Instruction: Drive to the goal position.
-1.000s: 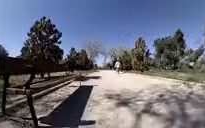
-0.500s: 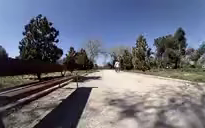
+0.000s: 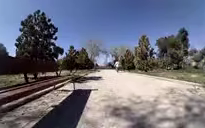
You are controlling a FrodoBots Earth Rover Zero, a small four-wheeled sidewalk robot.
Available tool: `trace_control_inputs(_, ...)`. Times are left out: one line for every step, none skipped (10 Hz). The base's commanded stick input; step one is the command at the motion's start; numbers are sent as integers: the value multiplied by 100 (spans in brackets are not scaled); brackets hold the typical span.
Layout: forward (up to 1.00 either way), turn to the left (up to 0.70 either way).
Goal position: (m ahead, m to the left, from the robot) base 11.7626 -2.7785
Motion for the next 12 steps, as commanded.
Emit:
trace_control_inputs(85,0)
trace_control_inputs(85,0)
trace_control_inputs(85,0)
trace_control_inputs(85,0)
trace_control_inputs(85,0)
trace_control_inputs(85,0)
trace_control_inputs(85,0)
trace_control_inputs(85,0)
trace_control_inputs(85,0)
trace_control_inputs(85,0)
trace_control_inputs(85,0)
trace_control_inputs(85,0)
